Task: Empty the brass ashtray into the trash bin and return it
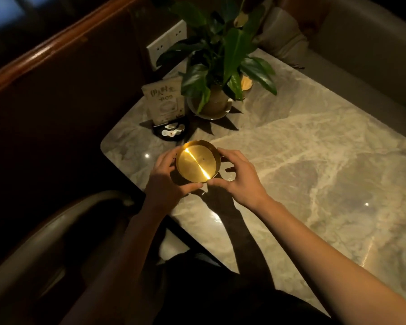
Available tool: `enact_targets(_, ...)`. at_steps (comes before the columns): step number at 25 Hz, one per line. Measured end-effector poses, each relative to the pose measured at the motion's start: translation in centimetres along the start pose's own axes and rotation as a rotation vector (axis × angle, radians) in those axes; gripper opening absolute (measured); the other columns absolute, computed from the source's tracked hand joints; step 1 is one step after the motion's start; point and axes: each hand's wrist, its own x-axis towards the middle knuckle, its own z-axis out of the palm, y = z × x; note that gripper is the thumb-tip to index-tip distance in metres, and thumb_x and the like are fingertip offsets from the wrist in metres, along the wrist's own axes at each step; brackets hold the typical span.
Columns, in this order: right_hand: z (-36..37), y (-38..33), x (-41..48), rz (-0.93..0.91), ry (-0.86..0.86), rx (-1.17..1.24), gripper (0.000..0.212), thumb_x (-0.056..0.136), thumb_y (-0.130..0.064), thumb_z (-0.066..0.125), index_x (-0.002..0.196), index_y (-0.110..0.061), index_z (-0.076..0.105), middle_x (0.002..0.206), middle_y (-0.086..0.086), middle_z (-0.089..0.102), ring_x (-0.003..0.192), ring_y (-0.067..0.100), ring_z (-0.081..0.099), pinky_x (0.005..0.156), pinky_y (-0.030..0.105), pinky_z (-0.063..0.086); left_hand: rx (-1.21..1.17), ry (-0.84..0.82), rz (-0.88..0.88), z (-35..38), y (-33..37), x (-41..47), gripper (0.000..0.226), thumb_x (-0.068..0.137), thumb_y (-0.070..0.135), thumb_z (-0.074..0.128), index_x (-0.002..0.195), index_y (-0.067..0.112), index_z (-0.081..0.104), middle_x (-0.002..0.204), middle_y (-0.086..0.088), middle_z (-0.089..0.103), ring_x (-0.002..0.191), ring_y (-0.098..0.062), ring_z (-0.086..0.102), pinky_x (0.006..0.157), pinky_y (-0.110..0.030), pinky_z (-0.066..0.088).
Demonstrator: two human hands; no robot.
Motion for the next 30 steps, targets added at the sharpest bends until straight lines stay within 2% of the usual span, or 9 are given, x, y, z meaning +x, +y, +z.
enact_targets(3, 2.2, -0.7, 2.3, -0.016, -0.064, -0.03, 0.081, 0.069, -0.028, 0.085, 0.139, -0.017, 0.047, 0.132, 0.003, 0.054, 0.109, 0.009, 0.053, 0.088, 0.016, 0.043, -0.066, 0.092, -0.079, -0.8, -2.0, 0.4, 0.102, 0.048, 0.029, 0.095, 0.137, 0.017, 0.048, 0.136, -0.002, 0.05, 0.122, -0.02, 0.057, 0.1, -0.038, 0.053)
enact_targets(6, 4.5, -1.0, 5.0, -0.025, -0.155, -0.031, 0.081, 0.071, -0.021, 0.084, 0.141, -0.013, 0.044, 0.137, 0.006, 0.052, 0.116, 0.016, 0.053, 0.097, 0.028, 0.046, -0.169, 0.212, -0.164, -1.3, -3.8, 0.3, 0.103, 0.05, 0.014, 0.095, 0.141, 0.012, 0.045, 0.134, 0.0, 0.047, 0.121, -0.015, 0.053, 0.099, -0.018, 0.047)
enact_targets(9, 6.8, -1.4, 7.1, 0.042, -0.231, 0.023, 0.079, 0.074, -0.013, 0.081, 0.142, -0.013, 0.043, 0.139, 0.007, 0.051, 0.121, 0.017, 0.052, 0.103, 0.032, 0.045, -0.215, 0.315, -0.217, -1.4, -5.5, 0.4, 0.103, 0.053, 0.021, 0.092, 0.142, 0.009, 0.041, 0.138, -0.002, 0.047, 0.123, -0.016, 0.052, 0.095, -0.007, 0.043)
enact_targets(12, 8.6, -1.4, 9.1, 0.091, -0.272, 0.064, 0.073, 0.077, -0.006, 0.076, 0.142, -0.015, 0.042, 0.136, 0.007, 0.053, 0.12, 0.015, 0.051, 0.102, 0.026, 0.041, -0.205, 0.37, -0.256, -1.1, -7.3, 1.1, 0.098, 0.055, 0.025, 0.09, 0.14, 0.01, 0.044, 0.14, -0.012, 0.049, 0.126, -0.023, 0.052, 0.1, -0.016, 0.044)
enact_targets(16, 9.9, -1.2, 11.0, 0.137, -0.31, 0.087, 0.071, 0.079, 0.002, 0.071, 0.142, -0.011, 0.041, 0.135, 0.01, 0.055, 0.125, 0.021, 0.054, 0.108, 0.035, 0.043, -0.191, 0.421, -0.305, -0.5, -8.4, 1.9, 0.095, 0.056, 0.013, 0.092, 0.139, 0.01, 0.045, 0.137, -0.015, 0.047, 0.123, -0.025, 0.053, 0.104, -0.029, 0.047)
enact_targets(19, 10.3, -1.2, 11.6, 0.173, -0.336, 0.113, 0.071, 0.08, 0.005, 0.069, 0.143, -0.01, 0.039, 0.137, 0.01, 0.054, 0.127, 0.021, 0.052, 0.109, 0.037, 0.043, -0.182, 0.451, -0.329, 0.1, -9.1, 2.4, 0.094, 0.057, 0.009, 0.091, 0.139, 0.01, 0.046, 0.137, -0.014, 0.045, 0.123, -0.025, 0.053, 0.1, -0.02, 0.044)
enact_targets(22, 10.4, -1.7, 11.5, 0.233, -0.351, 0.192, 0.069, 0.082, 0.012, 0.063, 0.143, -0.005, 0.036, 0.128, 0.001, 0.052, 0.121, 0.011, 0.05, 0.103, 0.021, 0.041, -0.202, 0.442, -0.335, 0.5, -9.7, 2.9, 0.094, 0.06, 0.006, 0.089, 0.141, 0.01, 0.044, 0.139, -0.007, 0.044, 0.129, -0.026, 0.049, 0.099, -0.013, 0.04)
enact_targets(27, 10.5, -1.5, 11.1, 0.247, -0.379, 0.288, 0.068, 0.082, 0.022, 0.054, 0.142, -0.001, 0.033, 0.131, 0.008, 0.052, 0.124, 0.015, 0.048, 0.099, 0.016, 0.043, -0.279, 0.384, -0.37, 1.2, -9.7, 2.3, 0.093, 0.065, -0.002, 0.084, 0.145, 0.009, 0.039, 0.147, -0.013, 0.042, 0.137, -0.021, 0.043, 0.113, -0.029, 0.037)
enact_targets(30, 10.2, -1.3, 10.9, 0.202, -0.432, 0.306, 0.069, 0.081, 0.021, 0.055, 0.143, -0.003, 0.033, 0.131, 0.005, 0.051, 0.124, 0.013, 0.048, 0.096, 0.011, 0.044, -0.264, 0.368, -0.33, 1.2, -9.5, 1.9, 0.097, 0.065, 0.012, 0.084, 0.148, 0.012, 0.033, 0.148, -0.01, 0.043, 0.139, -0.018, 0.04, 0.115, -0.037, 0.037)
